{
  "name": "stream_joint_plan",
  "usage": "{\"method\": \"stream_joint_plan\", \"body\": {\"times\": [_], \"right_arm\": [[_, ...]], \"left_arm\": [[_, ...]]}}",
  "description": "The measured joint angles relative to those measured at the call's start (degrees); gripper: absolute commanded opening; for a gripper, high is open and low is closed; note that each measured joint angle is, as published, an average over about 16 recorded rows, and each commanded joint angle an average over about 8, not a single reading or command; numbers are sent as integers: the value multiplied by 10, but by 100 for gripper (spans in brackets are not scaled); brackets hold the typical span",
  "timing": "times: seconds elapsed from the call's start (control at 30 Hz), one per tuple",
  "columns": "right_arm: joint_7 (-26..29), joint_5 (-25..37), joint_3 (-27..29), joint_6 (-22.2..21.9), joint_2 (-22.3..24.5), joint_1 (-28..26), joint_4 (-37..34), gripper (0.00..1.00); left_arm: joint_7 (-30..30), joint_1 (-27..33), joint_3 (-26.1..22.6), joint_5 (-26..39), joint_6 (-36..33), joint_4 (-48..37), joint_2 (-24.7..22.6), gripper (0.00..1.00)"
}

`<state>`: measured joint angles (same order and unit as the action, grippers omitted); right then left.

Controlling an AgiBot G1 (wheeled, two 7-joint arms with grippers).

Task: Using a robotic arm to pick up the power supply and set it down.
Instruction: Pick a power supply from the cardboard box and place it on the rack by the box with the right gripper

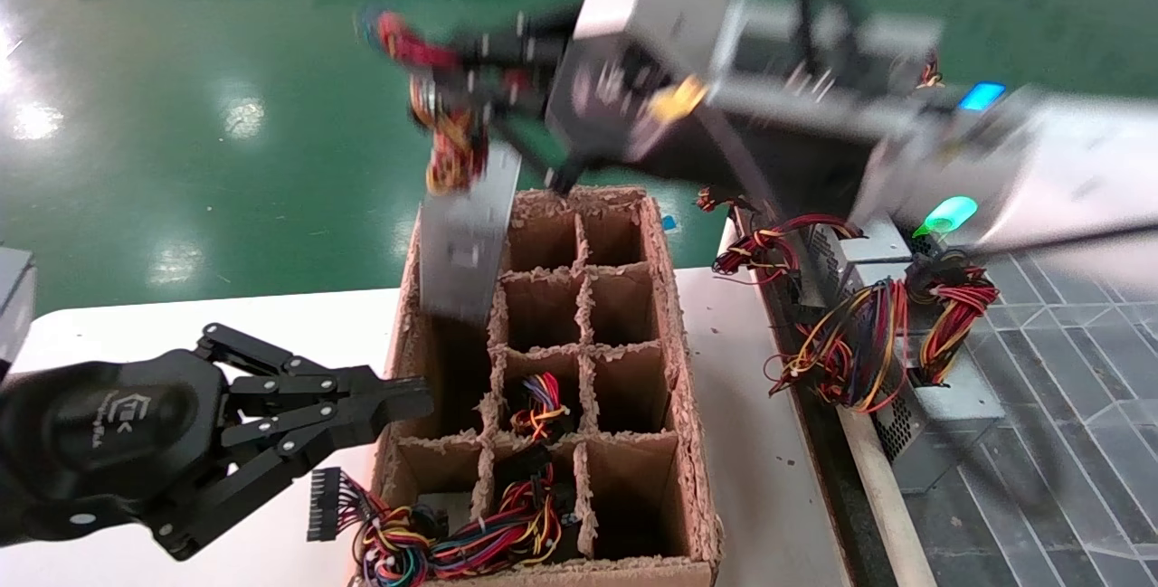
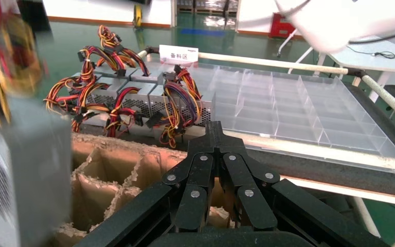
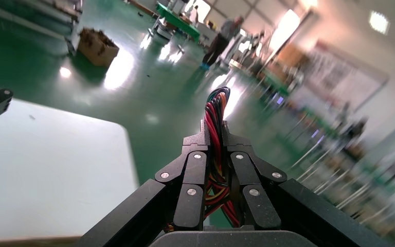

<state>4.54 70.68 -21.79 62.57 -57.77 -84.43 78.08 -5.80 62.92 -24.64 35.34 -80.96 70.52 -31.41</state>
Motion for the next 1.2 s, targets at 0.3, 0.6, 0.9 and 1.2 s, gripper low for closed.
{"method": "stream_joint_plan", "body": {"times": [0.3, 0.6, 0.9, 1.2], "right_arm": [[-62, -51, 22, 124, 49, -98, 0, 0], [-72, -91, 30, 223, 108, -162, -1, 0], [-60, -104, 17, 256, 163, -193, 0, 0], [-58, -110, -2, 259, 218, -213, 0, 0]], "left_arm": [[0, 0, 0, 0, 0, 0, 0, 0], [0, 0, 0, 0, 0, 0, 0, 0], [0, 0, 0, 0, 0, 0, 0, 0], [0, 0, 0, 0, 0, 0, 0, 0]]}}
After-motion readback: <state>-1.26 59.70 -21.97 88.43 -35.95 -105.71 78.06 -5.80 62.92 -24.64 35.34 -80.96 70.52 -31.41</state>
